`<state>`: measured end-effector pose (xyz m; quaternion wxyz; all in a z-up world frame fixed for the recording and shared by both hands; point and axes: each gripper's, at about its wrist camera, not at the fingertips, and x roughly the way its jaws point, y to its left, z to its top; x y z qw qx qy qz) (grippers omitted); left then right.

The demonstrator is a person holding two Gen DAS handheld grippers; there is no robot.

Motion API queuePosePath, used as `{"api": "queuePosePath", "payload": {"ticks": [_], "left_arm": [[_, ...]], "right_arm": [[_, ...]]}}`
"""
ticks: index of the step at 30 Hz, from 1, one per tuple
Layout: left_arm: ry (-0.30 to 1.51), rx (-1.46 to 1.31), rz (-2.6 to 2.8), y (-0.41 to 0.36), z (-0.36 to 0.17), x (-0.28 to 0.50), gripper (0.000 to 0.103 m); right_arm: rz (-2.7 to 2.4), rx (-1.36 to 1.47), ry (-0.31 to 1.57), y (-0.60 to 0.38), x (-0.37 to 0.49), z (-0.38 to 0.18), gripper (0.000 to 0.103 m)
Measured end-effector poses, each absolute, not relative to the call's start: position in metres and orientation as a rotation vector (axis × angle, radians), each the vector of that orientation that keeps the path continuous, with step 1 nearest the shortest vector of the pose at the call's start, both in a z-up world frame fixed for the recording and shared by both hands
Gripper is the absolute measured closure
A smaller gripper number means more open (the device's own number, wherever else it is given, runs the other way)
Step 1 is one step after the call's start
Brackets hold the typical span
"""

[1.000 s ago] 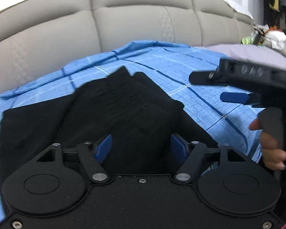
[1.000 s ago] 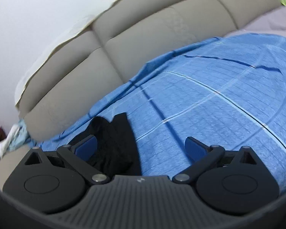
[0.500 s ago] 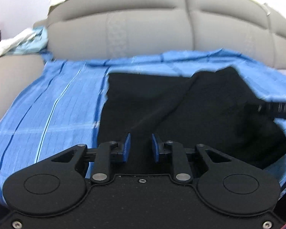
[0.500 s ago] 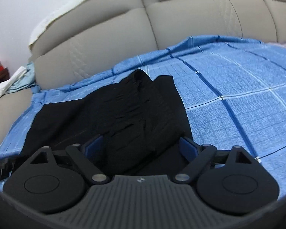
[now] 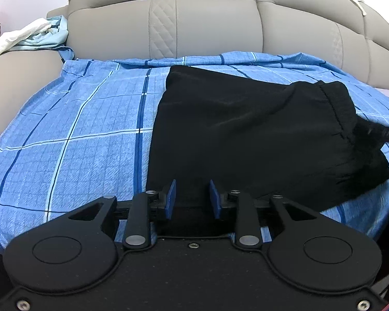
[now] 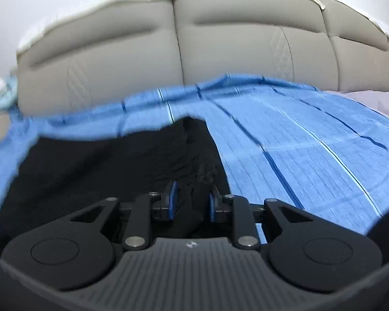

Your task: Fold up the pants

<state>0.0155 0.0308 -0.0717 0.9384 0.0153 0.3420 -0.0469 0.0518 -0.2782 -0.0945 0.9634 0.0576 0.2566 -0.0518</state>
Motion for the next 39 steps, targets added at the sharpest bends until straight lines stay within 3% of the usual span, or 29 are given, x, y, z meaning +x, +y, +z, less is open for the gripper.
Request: {"api": "queuePosePath", "payload": {"ticks": [2,4,7,10,13,17,25,28,32,35,39], "left_arm": [[0.712,0.034,-0.099,0.032,-0.069,0.013,0.073],[0.725,0.027,-0.107,0.038,-0.065,0.012,0.073],[0.710,-0.018,-0.116,0.053,-0.051,0.021,0.073],[0.658,-0.046,-0.117,0.070,-0.034,0.046,0.075],[0.599,-0.029,-0.148,0.071,-0.017,0.079,0.085],[0.549,0.025,-0.233,0.045,-0.018,0.128,0.083],[0.561,0.103,-0.171,0.012,-0.072,0.200,0.084],[0.522,0.164,-0.122,0.008,-0.080,0.204,0.084],[0.538,0.148,-0.109,0.011,-0.084,0.215,0.084],[0.547,0.137,-0.110,0.012,-0.086,0.219,0.084],[0.550,0.127,-0.115,0.015,-0.087,0.221,0.084]], "right_arm": [[-0.134,0.119,0.544,-0.280,0.055,-0.099,0.064],[-0.162,0.104,0.544,-0.280,0.058,-0.094,0.048],[-0.254,0.049,0.535,-0.280,0.059,-0.090,0.032],[-0.321,-0.012,0.486,-0.278,0.056,-0.083,0.021],[-0.279,-0.012,0.400,-0.276,0.059,-0.069,0.013],[-0.074,-0.022,0.344,-0.264,0.077,-0.056,0.014],[0.132,-0.187,0.504,-0.243,0.133,-0.075,0.052],[0.089,-0.213,0.500,-0.243,0.136,-0.079,0.059],[-0.027,-0.314,0.452,-0.235,0.141,-0.087,0.059],[-0.089,-0.309,0.456,-0.243,0.144,-0.088,0.044],[-0.084,-0.217,0.481,-0.257,0.149,-0.084,0.038]]}}
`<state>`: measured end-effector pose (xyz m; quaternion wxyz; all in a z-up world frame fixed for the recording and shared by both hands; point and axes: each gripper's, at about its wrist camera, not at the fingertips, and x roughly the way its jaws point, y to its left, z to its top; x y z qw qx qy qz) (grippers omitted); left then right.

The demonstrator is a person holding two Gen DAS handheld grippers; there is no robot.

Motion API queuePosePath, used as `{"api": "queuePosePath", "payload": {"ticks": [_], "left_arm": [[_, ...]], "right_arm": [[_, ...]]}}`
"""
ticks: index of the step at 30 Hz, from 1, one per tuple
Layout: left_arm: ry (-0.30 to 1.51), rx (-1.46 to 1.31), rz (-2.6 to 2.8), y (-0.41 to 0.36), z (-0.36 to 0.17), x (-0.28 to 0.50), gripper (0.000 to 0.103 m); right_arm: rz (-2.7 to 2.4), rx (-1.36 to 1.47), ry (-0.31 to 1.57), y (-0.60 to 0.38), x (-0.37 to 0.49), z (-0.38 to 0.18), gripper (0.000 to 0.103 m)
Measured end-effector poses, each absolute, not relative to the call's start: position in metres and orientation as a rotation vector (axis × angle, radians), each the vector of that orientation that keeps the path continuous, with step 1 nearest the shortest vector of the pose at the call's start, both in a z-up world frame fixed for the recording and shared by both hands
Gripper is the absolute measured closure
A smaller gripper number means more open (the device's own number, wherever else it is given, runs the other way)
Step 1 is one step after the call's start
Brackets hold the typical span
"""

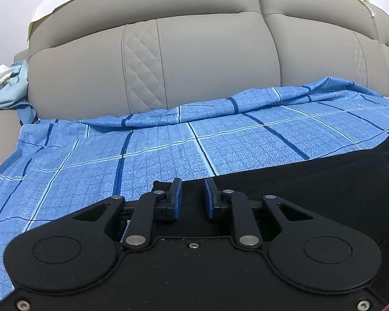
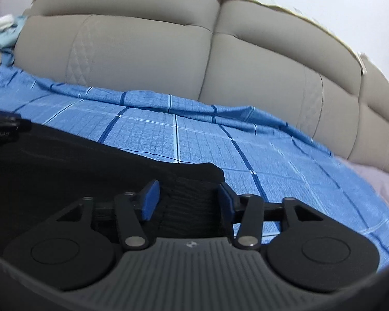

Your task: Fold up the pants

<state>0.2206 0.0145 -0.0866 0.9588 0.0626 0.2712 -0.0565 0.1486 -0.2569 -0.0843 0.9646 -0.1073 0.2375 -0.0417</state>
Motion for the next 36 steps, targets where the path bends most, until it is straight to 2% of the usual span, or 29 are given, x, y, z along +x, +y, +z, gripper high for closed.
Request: {"api": "queuePosePath", "payload": {"ticks": [7,9,11,15,16,20,25,28,30,32,36], "left_arm": [[0.564,0.114,-0.124,0.016,-0.082,0.221,0.083],[0.570,0.101,-0.130,0.020,-0.075,0.216,0.077],[0.555,0.092,-0.139,0.025,-0.064,0.204,0.058],[0.546,0.129,-0.157,0.040,-0.042,0.167,0.055],[0.562,0.124,-0.169,0.044,-0.038,0.158,0.050],[0.701,0.092,-0.228,0.060,-0.037,0.134,0.035],[0.850,0.009,-0.226,0.071,-0.049,0.138,0.030],[0.882,-0.055,-0.178,0.075,-0.060,0.154,0.039],[0.835,-0.068,-0.147,0.074,-0.060,0.165,0.057],[0.825,-0.109,-0.140,0.074,-0.058,0.180,0.066],[0.796,-0.122,-0.121,0.071,-0.054,0.209,0.067]], "right_arm": [[-0.079,-0.213,0.460,-0.258,0.147,-0.089,0.036],[-0.072,-0.194,0.447,-0.260,0.144,-0.088,0.034],[-0.061,-0.177,0.421,-0.261,0.139,-0.086,0.030],[-0.015,-0.179,0.325,-0.256,0.117,-0.080,0.021],[0.001,-0.172,0.309,-0.254,0.110,-0.079,0.019],[0.144,-0.112,0.309,-0.232,0.079,-0.083,0.017],[0.308,-0.156,0.361,-0.175,0.054,-0.104,0.017],[0.399,-0.194,0.361,-0.151,0.041,-0.111,0.017],[0.426,-0.233,0.369,-0.141,0.037,-0.118,0.018],[0.421,-0.243,0.378,-0.137,0.036,-0.123,0.019],[0.427,-0.197,0.398,-0.143,0.037,-0.123,0.020]]}}
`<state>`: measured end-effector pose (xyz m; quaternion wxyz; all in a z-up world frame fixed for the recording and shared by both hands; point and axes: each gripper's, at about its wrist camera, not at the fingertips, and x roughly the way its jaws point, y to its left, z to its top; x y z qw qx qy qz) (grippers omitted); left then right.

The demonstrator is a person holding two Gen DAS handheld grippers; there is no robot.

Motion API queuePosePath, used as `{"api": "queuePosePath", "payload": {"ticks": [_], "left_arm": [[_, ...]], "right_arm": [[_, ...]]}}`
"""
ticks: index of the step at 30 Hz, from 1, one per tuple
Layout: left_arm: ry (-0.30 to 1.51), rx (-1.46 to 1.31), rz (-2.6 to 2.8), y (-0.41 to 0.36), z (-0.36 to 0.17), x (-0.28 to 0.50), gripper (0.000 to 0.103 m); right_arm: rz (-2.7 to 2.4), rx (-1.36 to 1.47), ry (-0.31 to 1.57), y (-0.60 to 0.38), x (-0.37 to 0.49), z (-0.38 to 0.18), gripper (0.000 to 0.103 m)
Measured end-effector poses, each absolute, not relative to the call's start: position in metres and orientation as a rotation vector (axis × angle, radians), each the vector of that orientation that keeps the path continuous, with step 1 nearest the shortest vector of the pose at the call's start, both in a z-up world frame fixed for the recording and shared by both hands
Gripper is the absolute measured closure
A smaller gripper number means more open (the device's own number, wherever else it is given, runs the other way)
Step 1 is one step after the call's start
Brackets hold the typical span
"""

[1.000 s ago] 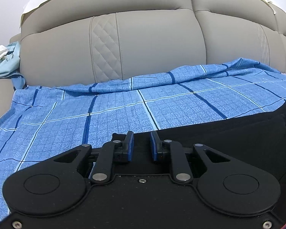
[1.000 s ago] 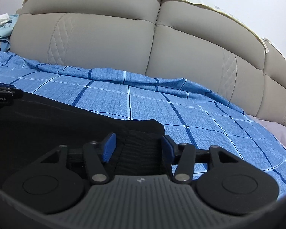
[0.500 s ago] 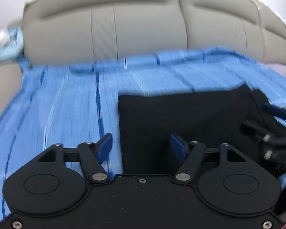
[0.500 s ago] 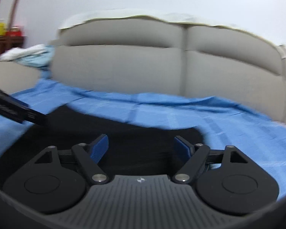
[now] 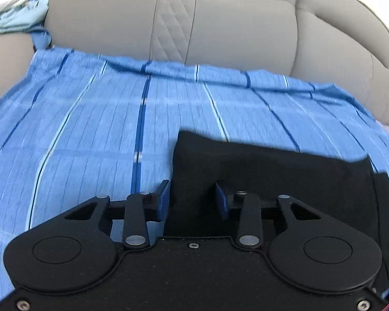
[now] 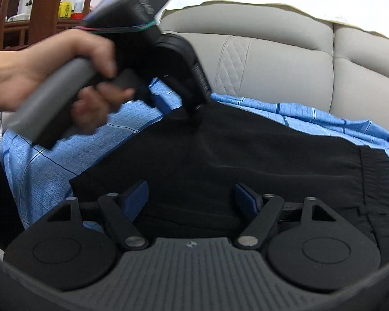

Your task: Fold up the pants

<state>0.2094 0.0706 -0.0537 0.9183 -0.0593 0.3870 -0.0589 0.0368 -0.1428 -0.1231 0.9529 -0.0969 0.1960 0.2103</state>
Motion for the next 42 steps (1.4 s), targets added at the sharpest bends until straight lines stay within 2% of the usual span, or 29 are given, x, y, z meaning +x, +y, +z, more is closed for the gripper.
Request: {"api": "queuePosePath", "payload": {"ticks": [2,6,7,14,15,17,22,26,30,32,42], "left_arm": [[0.774,-0.113,-0.113,0.069,-0.052,0.221,0.072],[0.785,-0.143,-0.082,0.070,-0.057,0.251,0.075],[0.786,-0.139,-0.069,0.069,-0.059,0.257,0.080],[0.786,-0.096,-0.046,0.063,-0.055,0.267,0.079],[0.776,-0.090,-0.065,0.064,-0.050,0.261,0.077],[0.768,-0.079,-0.115,0.068,-0.041,0.249,0.059],[0.762,-0.082,-0.203,0.079,-0.032,0.208,0.044],[0.788,-0.116,-0.251,0.084,-0.040,0.188,0.033],[0.837,-0.147,-0.260,0.086,-0.056,0.188,0.032],[0.820,-0.164,-0.265,0.088,-0.060,0.188,0.028],[0.804,-0.350,-0.422,0.102,-0.068,0.210,0.013]], "right_arm": [[0.431,-0.212,0.387,-0.143,0.035,-0.124,0.020],[0.443,-0.210,0.383,-0.142,0.034,-0.126,0.020],[0.447,-0.205,0.384,-0.143,0.035,-0.126,0.020],[0.523,-0.140,0.395,-0.162,0.045,-0.120,0.018],[0.534,-0.109,0.387,-0.172,0.045,-0.115,0.018],[0.510,-0.061,0.364,-0.192,0.043,-0.105,0.017],[0.288,0.035,0.372,-0.264,0.069,-0.086,0.013],[0.180,0.099,0.512,-0.321,0.111,-0.081,0.006],[0.228,0.166,0.622,-0.350,0.145,-0.089,0.003],[0.277,0.219,0.629,-0.357,0.154,-0.093,0.000],[0.466,0.132,0.627,-0.346,0.179,-0.094,0.003]]}}
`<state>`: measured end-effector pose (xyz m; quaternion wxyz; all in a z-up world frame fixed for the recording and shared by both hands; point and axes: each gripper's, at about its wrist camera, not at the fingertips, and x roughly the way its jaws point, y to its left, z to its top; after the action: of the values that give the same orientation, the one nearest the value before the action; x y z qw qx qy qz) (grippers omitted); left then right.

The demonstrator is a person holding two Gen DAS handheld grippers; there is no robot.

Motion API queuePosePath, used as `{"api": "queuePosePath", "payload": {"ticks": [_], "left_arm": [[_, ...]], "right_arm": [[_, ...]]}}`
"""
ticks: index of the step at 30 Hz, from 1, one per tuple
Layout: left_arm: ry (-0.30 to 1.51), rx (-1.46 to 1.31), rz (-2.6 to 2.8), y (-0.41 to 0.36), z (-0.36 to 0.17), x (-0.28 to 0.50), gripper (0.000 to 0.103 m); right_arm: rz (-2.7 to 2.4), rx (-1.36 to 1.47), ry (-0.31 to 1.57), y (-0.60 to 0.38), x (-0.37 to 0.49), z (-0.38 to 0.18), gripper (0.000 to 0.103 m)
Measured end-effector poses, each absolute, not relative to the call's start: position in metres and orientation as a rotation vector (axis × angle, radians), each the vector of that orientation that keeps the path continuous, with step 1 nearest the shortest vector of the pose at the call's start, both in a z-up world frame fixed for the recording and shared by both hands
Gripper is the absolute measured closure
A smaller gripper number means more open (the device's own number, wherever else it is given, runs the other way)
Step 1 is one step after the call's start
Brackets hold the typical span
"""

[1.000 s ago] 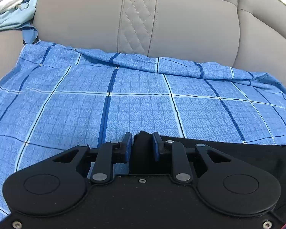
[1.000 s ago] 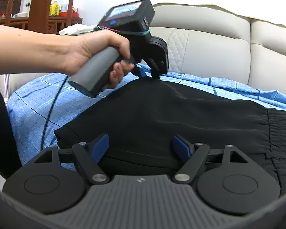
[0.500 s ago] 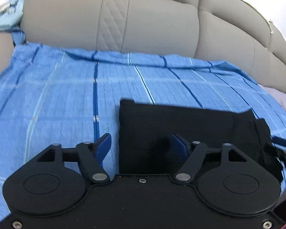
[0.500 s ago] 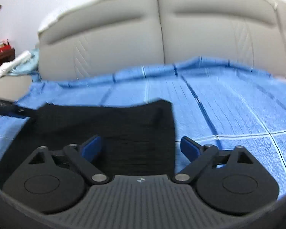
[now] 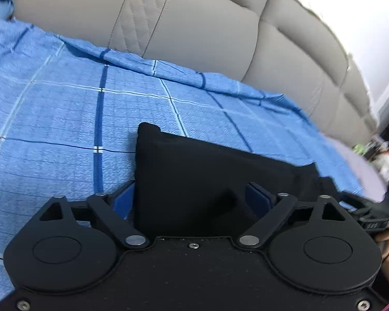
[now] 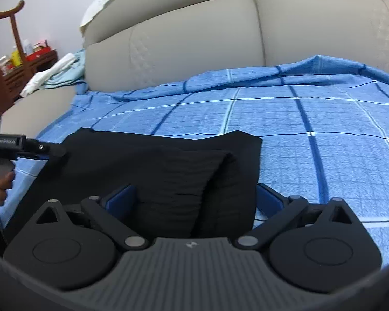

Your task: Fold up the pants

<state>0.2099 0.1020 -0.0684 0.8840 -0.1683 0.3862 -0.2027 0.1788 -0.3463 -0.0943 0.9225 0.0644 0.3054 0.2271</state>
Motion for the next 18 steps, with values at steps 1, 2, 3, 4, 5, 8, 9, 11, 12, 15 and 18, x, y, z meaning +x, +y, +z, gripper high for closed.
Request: {"api": "queuePosePath", "payload": {"ticks": [1,2,3,4,5,8,9,11,12,15,18], "left_arm": [[0.803,-0.370,-0.431,0.104,-0.069,0.211,0.011],[0.800,-0.382,-0.439,0.107,-0.070,0.211,0.011],[0.797,-0.384,-0.443,0.108,-0.070,0.211,0.010],[0.791,-0.374,-0.450,0.107,-0.070,0.211,0.009],[0.786,-0.362,-0.454,0.107,-0.071,0.210,0.008],[0.772,-0.312,-0.461,0.098,-0.071,0.209,0.004],[0.768,-0.297,-0.461,0.096,-0.071,0.210,0.004],[0.755,-0.272,-0.466,0.090,-0.072,0.213,0.001],[0.744,-0.264,-0.470,0.089,-0.074,0.214,0.001],[0.723,-0.274,-0.468,0.090,-0.076,0.216,0.001],[0.727,-0.246,-0.482,0.088,-0.077,0.219,0.001]], "right_arm": [[0.478,0.141,0.627,-0.347,0.180,-0.094,0.003],[0.490,0.153,0.626,-0.349,0.180,-0.094,0.003],[0.500,0.167,0.623,-0.351,0.180,-0.094,0.003],[0.514,0.174,0.619,-0.352,0.181,-0.095,0.003],[0.526,0.169,0.615,-0.352,0.183,-0.096,0.003],[0.552,0.151,0.607,-0.350,0.189,-0.096,0.003],[0.556,0.148,0.605,-0.350,0.191,-0.097,0.003],[0.561,0.153,0.599,-0.349,0.194,-0.097,0.003],[0.562,0.157,0.597,-0.348,0.195,-0.097,0.003],[0.565,0.124,0.598,-0.345,0.196,-0.097,0.003],[0.578,0.093,0.600,-0.343,0.197,-0.097,0.003]]}}
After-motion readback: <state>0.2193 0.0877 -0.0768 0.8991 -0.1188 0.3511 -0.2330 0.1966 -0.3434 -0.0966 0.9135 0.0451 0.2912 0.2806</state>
